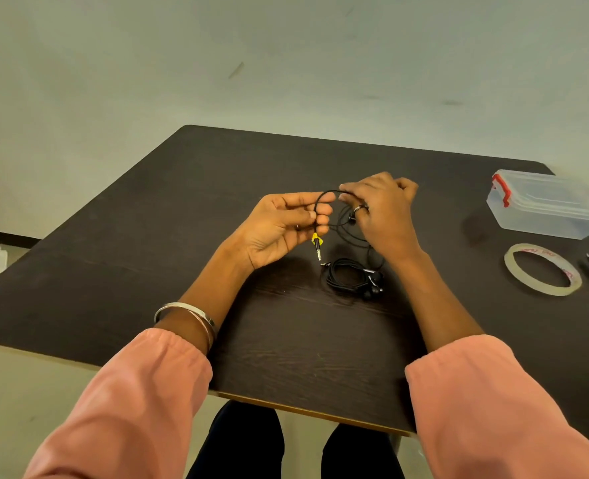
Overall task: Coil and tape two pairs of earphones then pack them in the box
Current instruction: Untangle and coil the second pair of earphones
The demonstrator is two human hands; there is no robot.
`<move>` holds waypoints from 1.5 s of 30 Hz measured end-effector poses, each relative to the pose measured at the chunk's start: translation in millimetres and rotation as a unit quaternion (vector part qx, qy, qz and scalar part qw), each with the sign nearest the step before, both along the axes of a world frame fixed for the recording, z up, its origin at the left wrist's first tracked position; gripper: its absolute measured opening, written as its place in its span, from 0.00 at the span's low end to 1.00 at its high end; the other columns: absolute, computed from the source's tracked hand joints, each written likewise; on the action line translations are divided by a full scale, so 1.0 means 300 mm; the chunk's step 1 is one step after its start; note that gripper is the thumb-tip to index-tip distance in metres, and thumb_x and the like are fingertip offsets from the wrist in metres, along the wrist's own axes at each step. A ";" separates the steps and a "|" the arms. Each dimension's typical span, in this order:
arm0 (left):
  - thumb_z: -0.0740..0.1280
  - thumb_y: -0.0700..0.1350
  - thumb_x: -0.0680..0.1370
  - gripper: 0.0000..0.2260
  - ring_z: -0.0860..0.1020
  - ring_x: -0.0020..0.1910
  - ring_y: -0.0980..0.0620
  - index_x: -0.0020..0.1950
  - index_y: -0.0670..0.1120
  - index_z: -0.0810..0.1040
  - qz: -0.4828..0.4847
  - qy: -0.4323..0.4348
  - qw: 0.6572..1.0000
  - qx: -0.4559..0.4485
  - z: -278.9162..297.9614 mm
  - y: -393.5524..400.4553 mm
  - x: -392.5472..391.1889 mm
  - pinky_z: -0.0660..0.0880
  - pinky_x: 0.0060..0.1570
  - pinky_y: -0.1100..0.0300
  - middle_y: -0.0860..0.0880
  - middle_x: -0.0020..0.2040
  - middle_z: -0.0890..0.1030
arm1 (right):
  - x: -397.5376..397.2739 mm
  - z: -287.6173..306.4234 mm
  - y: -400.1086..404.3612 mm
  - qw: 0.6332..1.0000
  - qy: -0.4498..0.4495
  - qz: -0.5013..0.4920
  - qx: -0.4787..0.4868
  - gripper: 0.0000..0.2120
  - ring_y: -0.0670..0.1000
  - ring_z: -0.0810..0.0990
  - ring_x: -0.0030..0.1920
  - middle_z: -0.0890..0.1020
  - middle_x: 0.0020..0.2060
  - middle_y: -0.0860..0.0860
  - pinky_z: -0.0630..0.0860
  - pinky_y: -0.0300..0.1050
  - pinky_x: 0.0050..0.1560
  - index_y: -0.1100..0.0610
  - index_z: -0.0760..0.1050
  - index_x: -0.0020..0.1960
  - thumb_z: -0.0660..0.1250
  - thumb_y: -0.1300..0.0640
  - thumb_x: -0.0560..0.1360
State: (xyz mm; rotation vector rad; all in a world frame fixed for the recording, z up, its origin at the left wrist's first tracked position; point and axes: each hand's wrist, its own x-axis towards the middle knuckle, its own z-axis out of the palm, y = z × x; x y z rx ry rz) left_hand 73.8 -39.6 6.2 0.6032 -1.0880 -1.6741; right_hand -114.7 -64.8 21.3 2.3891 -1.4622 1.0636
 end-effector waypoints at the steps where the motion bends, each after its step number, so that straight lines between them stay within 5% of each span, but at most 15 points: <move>1: 0.59 0.27 0.77 0.14 0.81 0.41 0.51 0.59 0.34 0.78 -0.001 0.019 1.000 0.008 0.003 -0.001 0.003 0.79 0.42 0.61 0.44 0.44 0.83 | 0.005 -0.002 0.002 1.000 0.002 0.007 0.006 0.11 0.53 0.76 0.54 0.84 0.47 0.49 0.55 0.50 0.53 0.54 0.81 0.56 0.64 0.54 0.79; 7: 0.57 0.28 0.77 0.14 0.81 0.40 0.53 0.60 0.34 0.76 -0.001 0.051 0.998 0.022 0.019 0.008 0.010 0.75 0.34 0.68 0.44 0.45 0.83 | 0.036 -0.006 0.007 1.000 -0.002 0.012 0.007 0.13 0.56 0.78 0.50 0.83 0.47 0.52 0.62 0.53 0.54 0.55 0.79 0.61 0.62 0.59 0.80; 18: 0.61 0.30 0.75 0.20 0.82 0.53 0.50 0.67 0.36 0.70 -0.115 0.014 0.992 -0.039 0.021 0.042 -0.006 0.78 0.48 0.65 0.42 0.55 0.83 | 0.038 -0.013 0.009 0.995 0.031 -0.085 -0.052 0.14 0.57 0.78 0.45 0.82 0.41 0.52 0.63 0.53 0.50 0.52 0.80 0.58 0.65 0.60 0.75; 23: 0.60 0.29 0.74 0.22 0.83 0.48 0.53 0.68 0.35 0.68 -0.009 0.092 0.994 -0.065 0.029 0.034 -0.018 0.79 0.47 0.63 0.46 0.50 0.84 | 0.036 -0.016 0.001 0.994 0.046 -0.082 -0.052 0.12 0.57 0.77 0.46 0.82 0.41 0.51 0.58 0.51 0.50 0.53 0.79 0.58 0.63 0.60 0.77; 27: 0.61 0.29 0.74 0.20 0.82 0.54 0.51 0.66 0.38 0.71 0.078 0.156 0.983 -0.052 0.038 0.013 0.006 0.79 0.50 0.61 0.45 0.55 0.83 | 0.050 -0.024 -0.003 0.989 0.148 -0.016 -0.021 0.18 0.56 0.75 0.52 0.83 0.47 0.50 0.55 0.50 0.50 0.53 0.76 0.64 0.63 0.64 0.76; 36: 0.60 0.26 0.77 0.20 0.78 0.62 0.44 0.68 0.35 0.68 0.193 0.157 0.968 -0.032 0.018 -0.025 0.021 0.78 0.56 0.58 0.39 0.61 0.79 | 0.105 0.023 0.047 0.966 0.226 0.124 0.007 0.20 0.61 0.76 0.50 0.80 0.50 0.58 0.71 0.55 0.44 0.63 0.73 0.65 0.60 0.67 0.74; 45: 0.59 0.27 0.78 0.19 0.78 0.62 0.49 0.69 0.35 0.68 0.233 0.194 0.953 0.008 0.021 -0.034 0.034 0.78 0.54 0.61 0.40 0.64 0.78 | 0.095 0.018 0.050 0.970 0.180 0.132 0.097 0.18 0.57 0.78 0.51 0.79 0.49 0.53 0.75 0.50 0.41 0.56 0.72 0.66 0.57 0.63 0.77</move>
